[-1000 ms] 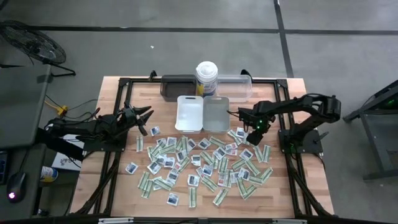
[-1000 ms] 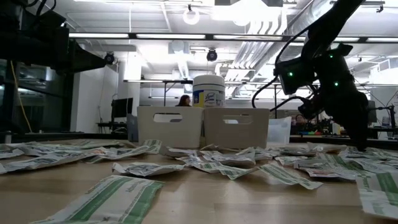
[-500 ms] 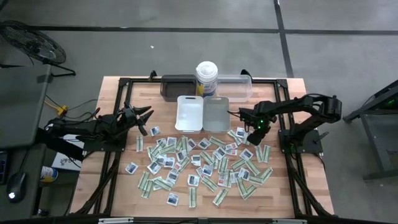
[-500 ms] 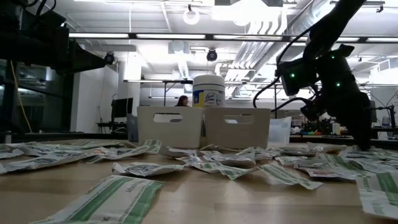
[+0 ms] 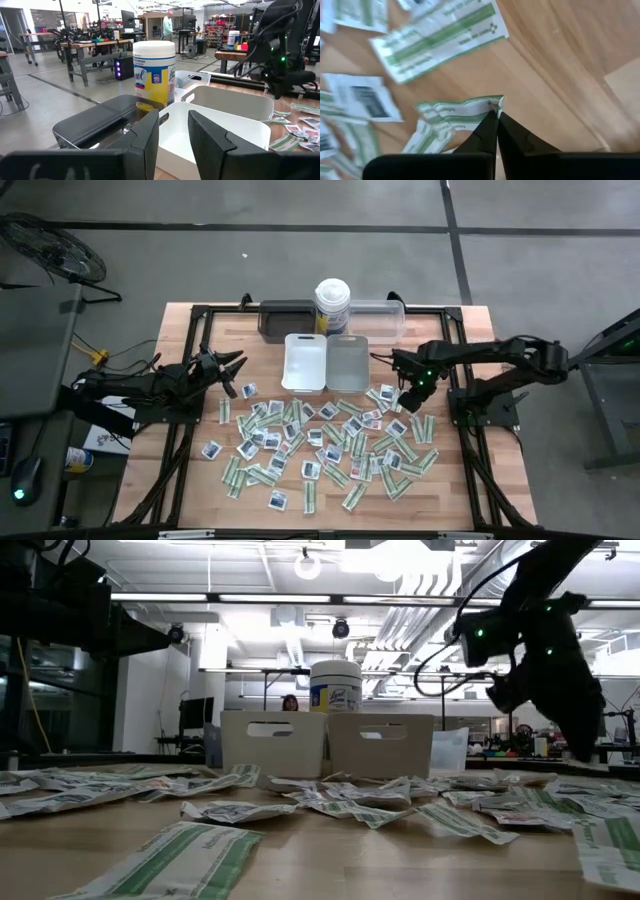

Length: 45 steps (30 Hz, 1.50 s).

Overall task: Pick & Place First Aid Supplies
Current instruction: Put the band aid into the transparent bin

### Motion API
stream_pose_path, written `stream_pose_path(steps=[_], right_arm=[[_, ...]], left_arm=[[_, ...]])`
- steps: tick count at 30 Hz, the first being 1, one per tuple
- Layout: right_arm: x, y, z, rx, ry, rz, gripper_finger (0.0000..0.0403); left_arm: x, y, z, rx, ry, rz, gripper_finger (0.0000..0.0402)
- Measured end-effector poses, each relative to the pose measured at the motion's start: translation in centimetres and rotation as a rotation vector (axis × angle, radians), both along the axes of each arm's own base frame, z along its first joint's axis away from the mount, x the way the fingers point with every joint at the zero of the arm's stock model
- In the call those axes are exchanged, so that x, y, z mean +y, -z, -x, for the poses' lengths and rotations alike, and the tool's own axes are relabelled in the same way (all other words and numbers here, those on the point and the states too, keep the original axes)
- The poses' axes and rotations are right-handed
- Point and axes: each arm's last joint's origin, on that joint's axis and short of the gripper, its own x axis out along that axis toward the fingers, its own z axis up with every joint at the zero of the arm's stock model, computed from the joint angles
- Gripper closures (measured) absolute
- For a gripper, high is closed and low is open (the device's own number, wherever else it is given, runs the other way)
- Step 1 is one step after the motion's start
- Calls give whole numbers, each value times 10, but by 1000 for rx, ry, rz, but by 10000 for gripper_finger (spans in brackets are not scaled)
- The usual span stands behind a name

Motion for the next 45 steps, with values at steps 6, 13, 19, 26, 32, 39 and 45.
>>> stream_pose_path(steps=[6,13,19,26,32,39,45], right_arm=[[4,-25,12,-129,60,24,401],[3,-47,22,-307,235,54,402],[-7,-61,24,-459,418,86,402],[-36,-75,18,-691,580,174,402],[-61,-77,14,-789,671,247,403],[-102,-86,6,-781,758,328,403],[-146,-97,-8,-731,800,375,403]], left_arm=[[0,0,0,0,0,0,300],[0,0,0,0,0,0,300],[0,0,0,-1,0,0,300],[0,0,0,0,0,0,300],[0,0,0,0,0,0,300],[0,0,0,-1,0,0,300],[0,0,0,0,0,0,300]])
